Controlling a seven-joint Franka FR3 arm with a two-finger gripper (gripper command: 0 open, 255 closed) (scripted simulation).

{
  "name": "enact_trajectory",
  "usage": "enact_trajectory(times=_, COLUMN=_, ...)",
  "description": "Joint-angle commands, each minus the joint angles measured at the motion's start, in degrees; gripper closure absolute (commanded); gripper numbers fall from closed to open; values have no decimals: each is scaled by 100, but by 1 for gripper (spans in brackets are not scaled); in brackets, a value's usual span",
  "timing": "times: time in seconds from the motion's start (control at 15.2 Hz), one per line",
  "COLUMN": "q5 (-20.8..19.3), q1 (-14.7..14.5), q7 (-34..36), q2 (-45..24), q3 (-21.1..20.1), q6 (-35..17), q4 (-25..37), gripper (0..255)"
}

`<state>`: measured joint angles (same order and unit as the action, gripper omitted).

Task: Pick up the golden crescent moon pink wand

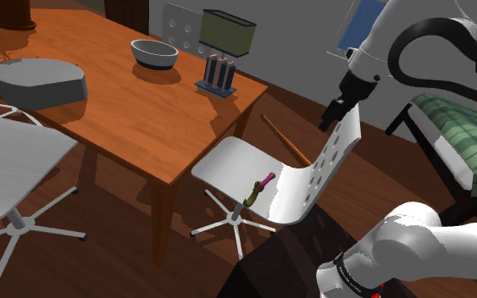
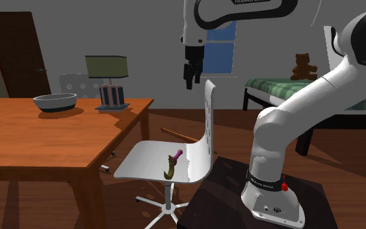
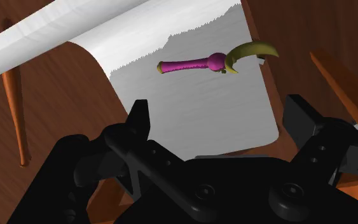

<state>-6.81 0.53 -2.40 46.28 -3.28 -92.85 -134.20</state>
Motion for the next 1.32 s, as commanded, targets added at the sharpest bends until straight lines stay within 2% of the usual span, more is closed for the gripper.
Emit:
enact_trajectory(times=0.0, q5=0, q1=0, q7=0, q2=0, q3=0, q6=0, q4=0, gripper=0)
enact_trajectory(times=0.66, q5=384, q1=367, q7=1260, q2=-1403, q3=-94, q6=-1400, q4=-677, gripper=0)
enact_trajectory(times=1.25, q5=759, q1=603, q7=2215, q2=-3112, q3=-93, q6=-2709, q4=-822, gripper=0)
